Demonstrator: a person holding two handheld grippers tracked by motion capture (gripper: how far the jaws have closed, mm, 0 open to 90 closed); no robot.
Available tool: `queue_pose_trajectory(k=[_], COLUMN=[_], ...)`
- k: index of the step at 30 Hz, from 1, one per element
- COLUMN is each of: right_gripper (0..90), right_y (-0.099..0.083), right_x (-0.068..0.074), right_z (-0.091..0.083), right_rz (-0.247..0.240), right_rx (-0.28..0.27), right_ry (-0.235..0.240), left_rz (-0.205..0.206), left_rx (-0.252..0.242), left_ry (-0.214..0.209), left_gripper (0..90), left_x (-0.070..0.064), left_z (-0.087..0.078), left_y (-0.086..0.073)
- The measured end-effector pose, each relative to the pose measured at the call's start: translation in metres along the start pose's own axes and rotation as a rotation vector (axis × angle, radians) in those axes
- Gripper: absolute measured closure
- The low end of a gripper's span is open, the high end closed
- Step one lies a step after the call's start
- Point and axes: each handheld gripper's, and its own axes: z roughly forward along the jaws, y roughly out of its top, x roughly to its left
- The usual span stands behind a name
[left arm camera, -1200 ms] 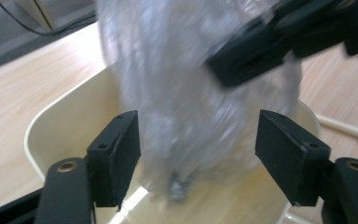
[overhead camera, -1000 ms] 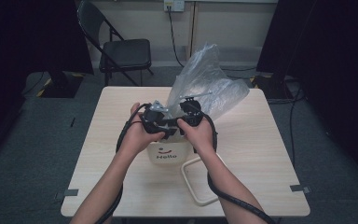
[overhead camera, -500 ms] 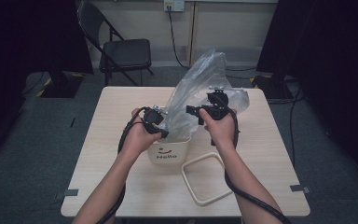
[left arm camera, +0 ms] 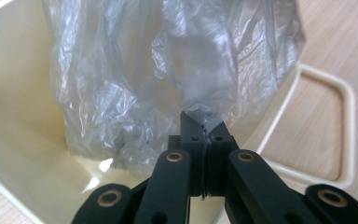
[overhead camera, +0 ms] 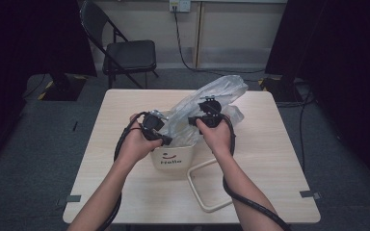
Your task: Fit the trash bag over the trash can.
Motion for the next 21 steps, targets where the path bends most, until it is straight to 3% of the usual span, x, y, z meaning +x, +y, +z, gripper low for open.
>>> queue_pose_trajectory(k=[2, 4, 5, 7, 8, 9, 12, 13, 14, 16, 17, 18, 19, 20, 21], right_gripper=[86.8, 88.9, 89.3, 89.7, 90.0, 90.0, 90.0, 90.0, 90.0, 88.9, 84.3, 73.7, 72.1, 60.9, 60.9], right_y=[0.002, 0.004, 0.006, 0.009, 0.011, 0.011, 0.008, 0.005, 0.002, -0.002, -0.004, -0.005, -0.006, -0.004, -0.004], right_x=[0.001, 0.005, 0.007, 0.015, 0.024, 0.024, 0.035, 0.038, 0.040, 0.038, 0.034, 0.029, 0.027, 0.021, 0.021], right_z=[-0.001, -0.003, -0.004, -0.005, -0.005, -0.005, 0.002, 0.006, 0.010, 0.016, 0.017, 0.017, 0.016, 0.009, 0.009], right_rz=[-0.015, -0.037, -0.042, -0.064, -0.085, -0.085, -0.093, -0.084, -0.096, -0.097, -0.070, -0.049, -0.036, -0.039, -0.039], right_rx=[0.017, 0.006, 0.006, 0.007, 0.013, 0.013, 0.054, 0.067, 0.077, 0.084, 0.093, 0.081, 0.070, 0.052, 0.052], right_ry=[0.011, 0.026, 0.043, 0.070, 0.109, 0.109, 0.204, 0.227, 0.221, 0.214, 0.225, 0.227, 0.228, 0.215, 0.215], left_rz=[0.015, 0.024, 0.026, 0.048, 0.061, 0.067, 0.117, 0.116, 0.105, 0.073, 0.066, 0.050, 0.031, 0.014, 0.011], left_rx=[-0.017, -0.112, -0.145, -0.179, -0.195, -0.194, -0.166, -0.155, -0.131, -0.097, -0.063, -0.046, -0.033, -0.020, 0.007], left_ry=[0.018, 0.048, 0.069, 0.100, 0.102, 0.108, 0.153, 0.145, 0.126, 0.072, 0.081, 0.081, 0.075, 0.063, 0.056], left_gripper=[84.4, 56.3, 46.5, 35.6, 32.7, 32.7, 38.5, 42.3, 46.7, 67.5, 75.1, 82.3, 85.1, 88.8, 88.8], left_x=[-0.001, 0.000, 0.000, 0.002, 0.003, 0.004, 0.007, 0.007, 0.008, 0.008, 0.009, 0.010, 0.012, 0.013, 0.014], left_z=[-0.003, -0.006, -0.008, -0.012, -0.013, -0.014, -0.012, -0.010, -0.008, -0.003, 0.000, 0.002, 0.005, 0.008, 0.011], left_y=[0.001, 0.003, 0.004, 0.007, 0.008, 0.008, 0.010, 0.011, 0.011, 0.009, 0.007, 0.006, 0.004, 0.002, 0.000])
